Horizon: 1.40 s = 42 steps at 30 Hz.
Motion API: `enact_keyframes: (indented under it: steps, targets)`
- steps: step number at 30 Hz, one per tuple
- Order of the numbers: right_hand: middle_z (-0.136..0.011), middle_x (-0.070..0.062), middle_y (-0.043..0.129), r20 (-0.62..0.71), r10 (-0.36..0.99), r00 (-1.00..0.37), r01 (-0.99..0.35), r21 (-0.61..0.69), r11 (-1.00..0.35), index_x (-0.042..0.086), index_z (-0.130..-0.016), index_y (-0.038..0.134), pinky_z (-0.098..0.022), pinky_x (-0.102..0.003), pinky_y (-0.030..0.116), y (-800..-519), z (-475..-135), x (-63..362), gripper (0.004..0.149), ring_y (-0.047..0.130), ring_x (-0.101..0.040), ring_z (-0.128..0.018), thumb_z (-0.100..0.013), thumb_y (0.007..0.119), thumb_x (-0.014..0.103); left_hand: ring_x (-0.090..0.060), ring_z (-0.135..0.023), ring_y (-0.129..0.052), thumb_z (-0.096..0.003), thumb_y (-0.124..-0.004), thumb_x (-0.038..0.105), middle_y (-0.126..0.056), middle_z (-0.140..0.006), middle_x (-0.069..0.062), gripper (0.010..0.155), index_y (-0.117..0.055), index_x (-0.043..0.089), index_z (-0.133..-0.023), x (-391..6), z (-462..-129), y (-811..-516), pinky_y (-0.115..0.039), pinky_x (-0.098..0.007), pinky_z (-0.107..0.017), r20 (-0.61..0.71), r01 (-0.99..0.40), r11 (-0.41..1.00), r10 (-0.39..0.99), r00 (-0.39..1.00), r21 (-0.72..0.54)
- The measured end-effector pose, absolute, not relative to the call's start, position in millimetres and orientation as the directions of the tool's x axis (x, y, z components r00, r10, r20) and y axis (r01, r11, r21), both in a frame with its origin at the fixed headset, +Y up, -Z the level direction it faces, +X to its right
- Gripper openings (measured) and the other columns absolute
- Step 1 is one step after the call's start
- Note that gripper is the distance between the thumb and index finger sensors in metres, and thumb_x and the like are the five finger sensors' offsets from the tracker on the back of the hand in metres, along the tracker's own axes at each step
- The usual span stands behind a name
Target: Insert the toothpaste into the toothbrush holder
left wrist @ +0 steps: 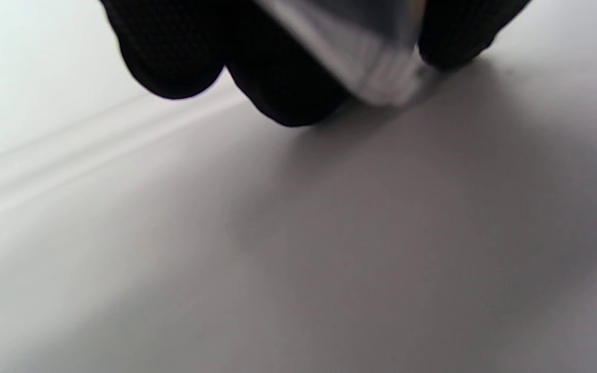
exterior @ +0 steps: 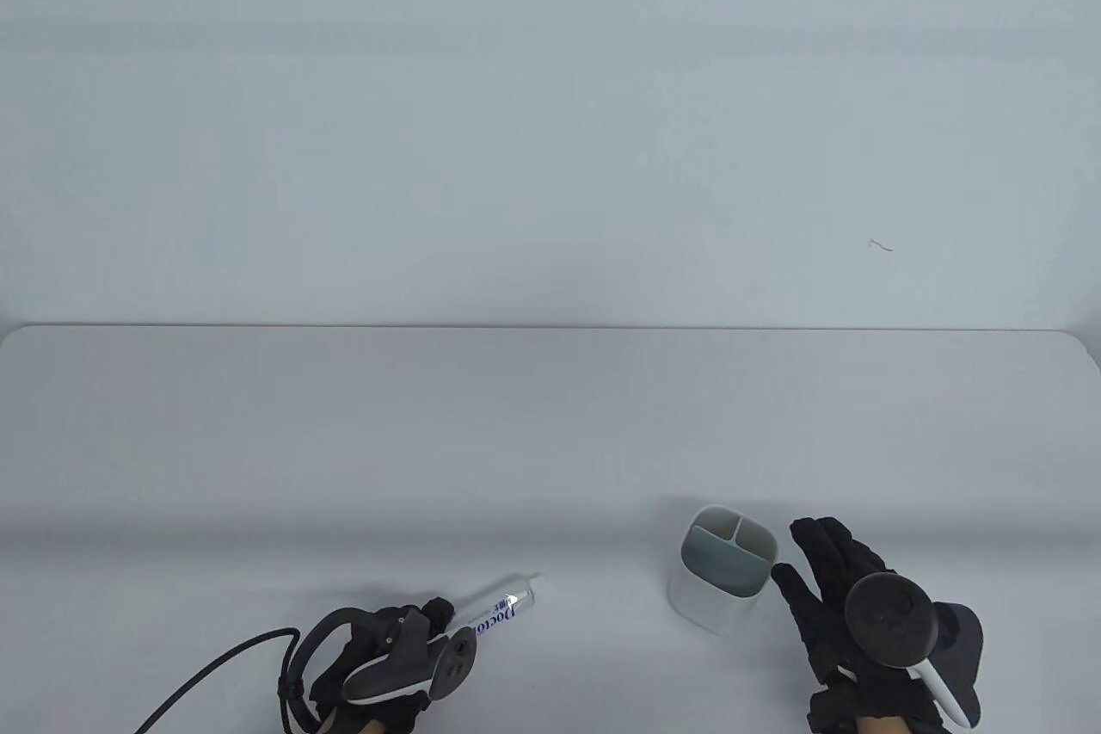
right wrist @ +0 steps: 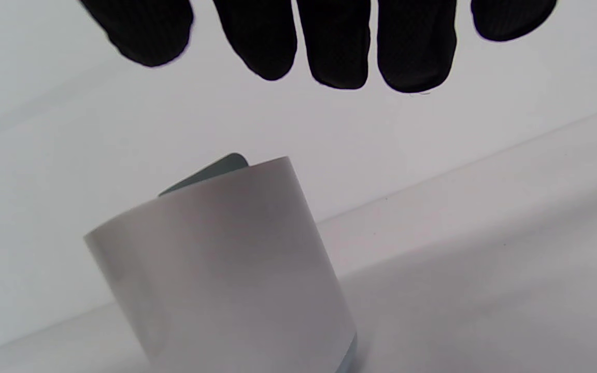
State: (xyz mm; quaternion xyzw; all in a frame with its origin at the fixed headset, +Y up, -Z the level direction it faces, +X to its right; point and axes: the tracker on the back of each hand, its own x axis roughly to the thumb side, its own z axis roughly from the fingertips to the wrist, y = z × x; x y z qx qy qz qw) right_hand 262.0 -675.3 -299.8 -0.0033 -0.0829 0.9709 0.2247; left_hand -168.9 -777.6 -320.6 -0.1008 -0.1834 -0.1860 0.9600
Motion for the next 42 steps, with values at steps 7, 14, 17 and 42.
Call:
enact_keyframes:
  steps: [7, 14, 17, 42]
  targets:
    - [-0.119, -0.016, 0.059, 0.032, 0.44, -0.898, -0.439, -0.16, -0.884, 0.02, -0.112, 0.055, -0.068, -0.07, 0.047, -675, -300, 262, 0.061, 0.066, -0.052, -0.103, -0.06, 0.063, 0.052, -0.027, -0.06, -0.092, -0.05, -0.061, 0.061, -0.08, -0.09, -0.005, 0.072, -0.044, 0.02, -0.106, -171, -321, -776, -0.083, -0.043, -0.055, 0.364, 0.378, 0.915, -0.307, 0.879, -0.143]
    - [-0.119, -0.016, 0.059, 0.034, 0.434, -0.9, -0.434, -0.145, -0.889, 0.02, -0.112, 0.055, -0.068, -0.07, 0.047, -677, -301, 259, 0.061, 0.066, -0.052, -0.103, -0.06, 0.063, 0.052, -0.025, -0.056, -0.093, -0.0418, -0.066, 0.068, -0.083, -0.086, -0.001, 0.077, -0.049, 0.023, -0.102, -170, -324, -770, -0.084, -0.041, -0.054, 0.332, 0.388, 0.913, -0.331, 0.883, -0.122]
    - [-0.119, -0.016, 0.059, 0.032, 0.437, -0.899, -0.437, -0.147, -0.888, 0.02, -0.112, 0.055, -0.068, -0.07, 0.047, -676, -300, 260, 0.061, 0.066, -0.052, -0.103, -0.06, 0.063, 0.052, -0.027, -0.06, -0.09, -0.0395, -0.066, 0.071, -0.083, -0.086, 0.001, 0.079, -0.05, 0.025, -0.102, -170, -323, -765, -0.085, -0.04, -0.054, 0.352, 0.4, 0.913, -0.348, 0.869, -0.083]
    - [-0.117, -0.014, 0.063, 0.395, 0.506, -0.767, -0.567, -0.045, -0.823, 0.02, -0.111, 0.057, -0.069, -0.07, 0.047, -634, -281, 126, 0.06, 0.067, -0.05, -0.103, -0.06, 0.063, 0.052, -0.027, -0.06, -0.091, -0.0405, -0.066, 0.07, -0.083, -0.086, 0.0, 0.078, -0.05, 0.024, -0.102, -159, -276, -669, -0.084, -0.041, -0.054, 0.429, -0.1, 0.936, -0.058, 0.901, 0.337]
